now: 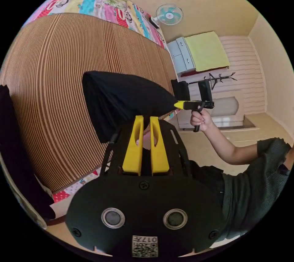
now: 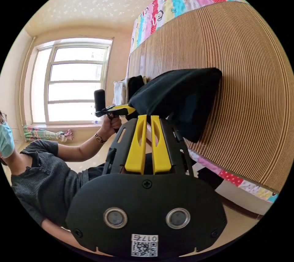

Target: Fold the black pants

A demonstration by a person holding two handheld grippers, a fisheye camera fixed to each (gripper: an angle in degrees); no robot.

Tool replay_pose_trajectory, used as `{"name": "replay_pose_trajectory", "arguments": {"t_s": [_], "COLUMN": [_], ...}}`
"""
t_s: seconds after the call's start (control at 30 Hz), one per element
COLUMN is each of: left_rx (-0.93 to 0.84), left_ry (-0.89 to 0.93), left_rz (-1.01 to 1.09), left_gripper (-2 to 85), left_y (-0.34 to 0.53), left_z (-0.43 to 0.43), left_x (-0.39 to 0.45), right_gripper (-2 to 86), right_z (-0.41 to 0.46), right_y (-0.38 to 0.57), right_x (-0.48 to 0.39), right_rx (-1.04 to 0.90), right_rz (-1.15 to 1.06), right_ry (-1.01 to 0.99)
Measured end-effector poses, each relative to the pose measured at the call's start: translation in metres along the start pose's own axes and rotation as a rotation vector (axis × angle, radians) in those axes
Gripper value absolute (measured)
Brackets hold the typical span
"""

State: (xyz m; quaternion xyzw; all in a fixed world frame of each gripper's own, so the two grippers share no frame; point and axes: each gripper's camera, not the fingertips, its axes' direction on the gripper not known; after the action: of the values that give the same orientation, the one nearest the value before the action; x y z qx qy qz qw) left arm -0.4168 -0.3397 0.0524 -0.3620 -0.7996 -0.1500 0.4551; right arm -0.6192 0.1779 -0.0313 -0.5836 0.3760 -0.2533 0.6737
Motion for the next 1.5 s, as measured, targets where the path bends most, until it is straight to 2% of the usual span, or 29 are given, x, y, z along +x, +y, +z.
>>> {"name": "replay_pose_trajectory", "arguments": {"t_s": [0.1,0.17,0.23,0.3,0.37,0.53,0.7,0.83,0.97,1.03,1.23,1.4,1.5], "left_rx": [-0.143,-0.227,-0.221,-0.130,-0.029,0.040,-0.077,-0.110,-0.298,-0.324,-0.292,-0.235,-0.219], "left_ry": [0.023,-0.034,0.009,0.064,0.059,0.011,0.034,-0.098,-0.023,0.016,0.149,0.214,0.239], "left_rz": [-0.138,-0.275,-0.320,-0.328,-0.315,-0.305,-0.348,-0.350,-0.362,-0.352,-0.341,-0.292,-0.254], "left_gripper": [6.2,11.8,13.6,14.6,16.7,19.4,17.4,14.5,9.7,8.6,8.0,7.9,7.9], "left_y": [0.059,0.089,0.092,0.079,0.043,-0.046,-0.089,-0.091,-0.086,-0.080,-0.092,-0.152,-0.207], "left_z": [0.042,0.062,0.060,0.045,0.026,0.022,0.049,0.050,0.061,0.059,0.064,0.119,0.184], "left_x": [-0.043,-0.076,-0.097,-0.113,-0.137,-0.197,-0.235,-0.233,-0.244,-0.238,-0.177,-0.081,-0.010], "right_gripper": [5.5,8.0,10.5,12.5,14.1,18.0,17.3,14.7,10.5,9.4,7.7,7.4,7.3], "right_z": [0.059,0.081,0.086,0.073,0.063,0.064,0.100,0.105,0.118,0.115,0.037,-0.107,-0.206], "right_y": [0.065,0.095,0.110,0.102,0.079,-0.004,-0.041,-0.021,0.013,0.033,0.099,0.145,0.169], "right_x": [0.047,0.075,0.093,0.096,0.094,0.107,0.110,0.098,0.087,0.074,0.034,0.016,0.021], "right_rx": [-0.076,-0.097,-0.069,0.040,0.083,0.115,0.061,0.110,-0.035,-0.048,0.110,0.259,0.337], "right_rz": [0.214,0.348,0.440,0.434,0.391,0.298,0.330,0.400,0.441,0.428,0.413,0.304,0.264], "right_ry": [-0.035,-0.014,-0.052,-0.110,-0.078,-0.037,-0.030,-0.034,-0.111,-0.148,-0.304,-0.261,-0.203]}}
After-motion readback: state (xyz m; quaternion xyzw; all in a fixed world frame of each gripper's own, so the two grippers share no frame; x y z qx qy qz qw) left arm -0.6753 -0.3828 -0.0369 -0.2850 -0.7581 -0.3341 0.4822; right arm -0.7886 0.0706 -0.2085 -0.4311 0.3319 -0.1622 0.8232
